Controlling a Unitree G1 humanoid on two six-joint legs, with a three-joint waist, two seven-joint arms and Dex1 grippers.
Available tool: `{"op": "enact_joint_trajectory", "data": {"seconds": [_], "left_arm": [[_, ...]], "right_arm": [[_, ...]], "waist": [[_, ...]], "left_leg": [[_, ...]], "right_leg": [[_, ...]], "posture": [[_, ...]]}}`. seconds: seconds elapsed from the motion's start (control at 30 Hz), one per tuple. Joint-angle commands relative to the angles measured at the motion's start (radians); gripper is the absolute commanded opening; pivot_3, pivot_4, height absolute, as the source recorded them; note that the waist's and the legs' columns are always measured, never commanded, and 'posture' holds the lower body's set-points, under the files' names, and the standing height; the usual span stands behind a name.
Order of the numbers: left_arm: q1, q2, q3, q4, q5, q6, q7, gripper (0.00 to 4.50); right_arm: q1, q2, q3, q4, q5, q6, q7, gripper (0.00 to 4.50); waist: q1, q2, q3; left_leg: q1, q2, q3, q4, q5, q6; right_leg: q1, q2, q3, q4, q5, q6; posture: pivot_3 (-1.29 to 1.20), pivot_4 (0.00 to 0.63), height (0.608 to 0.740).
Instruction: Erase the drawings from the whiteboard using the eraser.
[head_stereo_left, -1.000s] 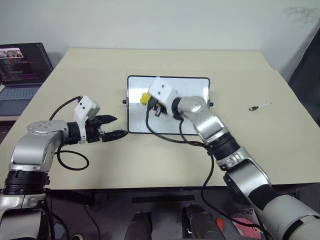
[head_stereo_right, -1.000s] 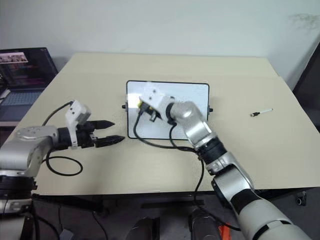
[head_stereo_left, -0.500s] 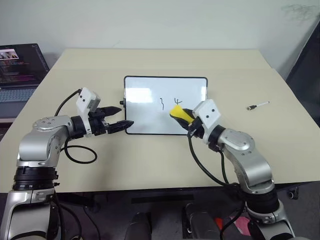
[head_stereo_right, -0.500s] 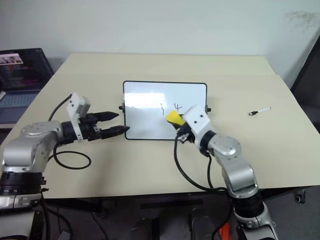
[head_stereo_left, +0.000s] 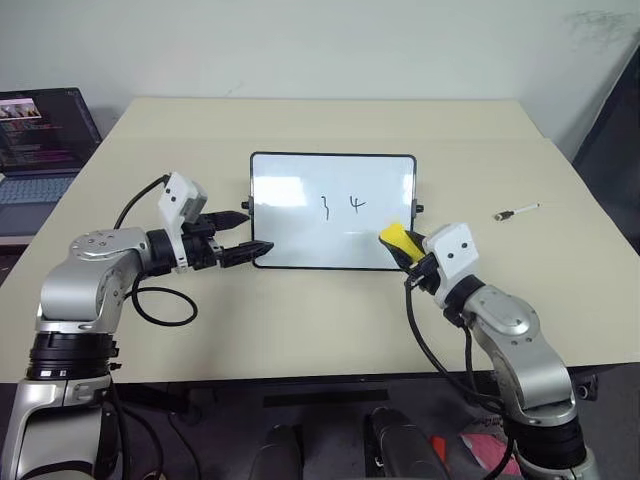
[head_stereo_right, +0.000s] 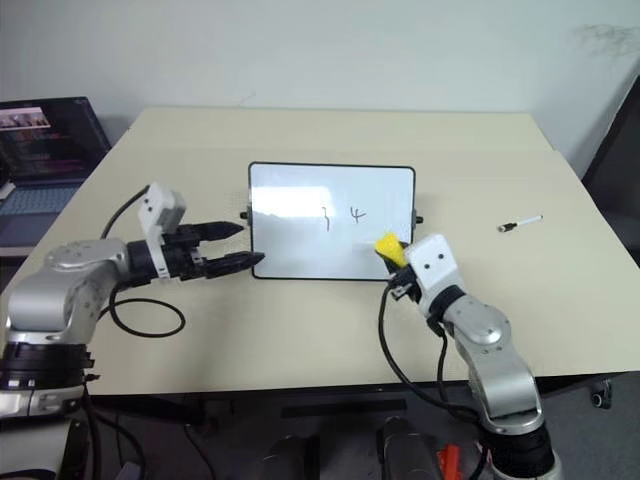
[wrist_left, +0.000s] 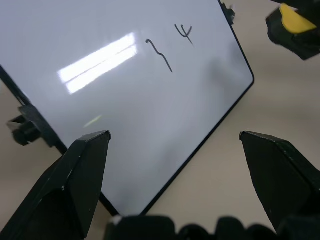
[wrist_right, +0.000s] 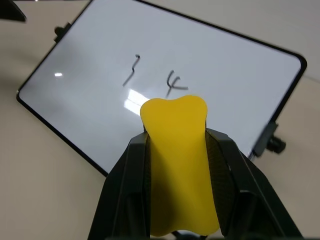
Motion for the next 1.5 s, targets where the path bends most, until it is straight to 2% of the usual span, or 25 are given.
{"op": "enact_joint_trajectory", "data": {"seconds": [0.03, 0.27, 0.53, 0.8, 0.97, 1.2, 1.5], "left_arm": [[-0.027, 0.033, 0.003, -0.016, 0.004, -0.005, -0.027, 4.50], [-0.046, 0.043, -0.019, 0.013, 0.028, -0.010, -0.046, 4.50], [-0.051, 0.057, -0.041, 0.015, 0.047, -0.006, -0.073, 4.50], [-0.029, 0.066, -0.041, -0.003, 0.048, -0.002, -0.084, 4.50], [-0.020, 0.065, -0.039, -0.011, 0.046, -0.002, -0.082, 4.50], [-0.011, 0.067, -0.032, -0.009, 0.045, -0.007, -0.080, 4.50], [-0.011, 0.065, -0.031, -0.012, 0.043, -0.004, -0.079, 4.50]], "right_arm": [[-0.113, -0.028, 0.041, -0.025, 0.008, 0.049, 0.031, 1.20], [-0.362, -0.019, 0.124, 0.177, -0.010, 0.106, 0.050, 1.20], [-0.555, 0.012, 0.202, 0.509, -0.071, 0.020, 0.047, 1.20], [-0.750, 0.080, 0.220, 0.835, -0.134, -0.130, 0.029, 1.20], [-0.739, 0.068, 0.252, 0.895, -0.162, -0.173, 0.081, 1.20], [-0.621, 0.026, 0.297, 0.849, -0.189, -0.115, 0.157, 1.20], [-0.580, -0.006, 0.331, 0.803, -0.215, -0.075, 0.215, 1.20]], "waist": [[0.000, 0.000, 0.000], [0.002, 0.000, 0.000], [0.002, 0.000, 0.000], [-0.002, 0.000, 0.000], [0.001, 0.000, 0.000], [0.000, 0.000, 0.000], [0.000, 0.000, 0.000]], "left_leg": [[0.000, 0.000, 0.000, 0.000, 0.000, 0.000], [-0.001, 0.000, 0.000, 0.000, 0.000, 0.000], [-0.002, 0.000, 0.000, -0.001, 0.000, 0.000], [-0.002, 0.000, 0.000, -0.001, 0.000, 0.000], [-0.003, 0.000, 0.000, -0.002, 0.000, 0.000], [-0.002, 0.000, 0.000, -0.001, 0.000, 0.000], [0.009, 0.000, 0.000, 0.002, 0.001, 0.001]], "right_leg": [[0.000, 0.000, 0.000, 0.000, 0.000, 0.000], [0.000, 0.000, 0.000, -0.001, 0.000, 0.000], [-0.001, 0.000, -0.001, -0.001, 0.000, 0.000], [-0.003, 0.000, 0.000, 0.000, 0.000, -0.001], [-0.003, 0.000, -0.001, -0.001, 0.000, -0.001], [-0.003, 0.000, -0.001, 0.000, 0.000, -0.001], [0.010, 0.000, 0.000, 0.000, 0.000, -0.003]], "posture": [[0.00, 0.150, 0.740], [0.00, 0.150, 0.740], [0.00, 0.150, 0.740], [0.00, 0.150, 0.740], [0.00, 0.150, 0.740], [0.00, 0.150, 0.740], [0.00, 0.150, 0.740]]}}
